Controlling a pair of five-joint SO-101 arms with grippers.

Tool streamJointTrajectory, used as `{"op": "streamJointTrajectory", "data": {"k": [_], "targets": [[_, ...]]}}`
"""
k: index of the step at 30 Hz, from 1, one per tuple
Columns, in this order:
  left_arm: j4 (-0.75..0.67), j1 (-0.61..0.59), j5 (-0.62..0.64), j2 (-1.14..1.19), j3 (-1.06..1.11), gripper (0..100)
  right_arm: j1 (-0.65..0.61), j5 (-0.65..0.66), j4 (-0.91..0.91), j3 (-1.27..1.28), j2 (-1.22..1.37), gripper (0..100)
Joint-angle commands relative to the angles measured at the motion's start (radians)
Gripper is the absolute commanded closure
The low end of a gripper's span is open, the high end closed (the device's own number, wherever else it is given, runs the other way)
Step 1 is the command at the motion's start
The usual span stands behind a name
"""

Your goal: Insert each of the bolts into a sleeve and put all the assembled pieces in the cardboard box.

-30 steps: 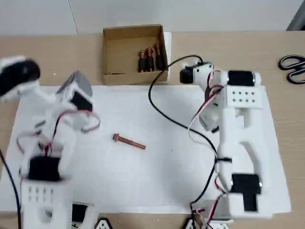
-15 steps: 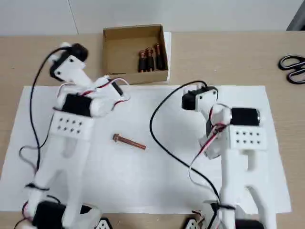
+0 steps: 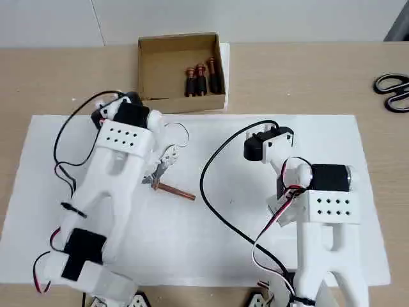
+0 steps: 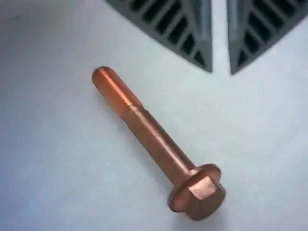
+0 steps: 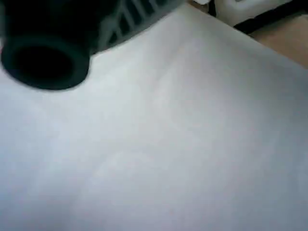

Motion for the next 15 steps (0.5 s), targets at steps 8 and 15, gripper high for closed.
{"op": "streamJointTrajectory", "data": {"k": [8, 15], "targets": [[-0.055, 0.006, 0.008, 0.064, -0.047, 99, -0.002, -0.011, -0.004, -0.006, -0.024, 99.5], [-0.095, 0.028, 0.008, 0.077, -0.044, 99, -0.002, -0.011, 0.008, -0.006, -0.024, 99.5]]}}
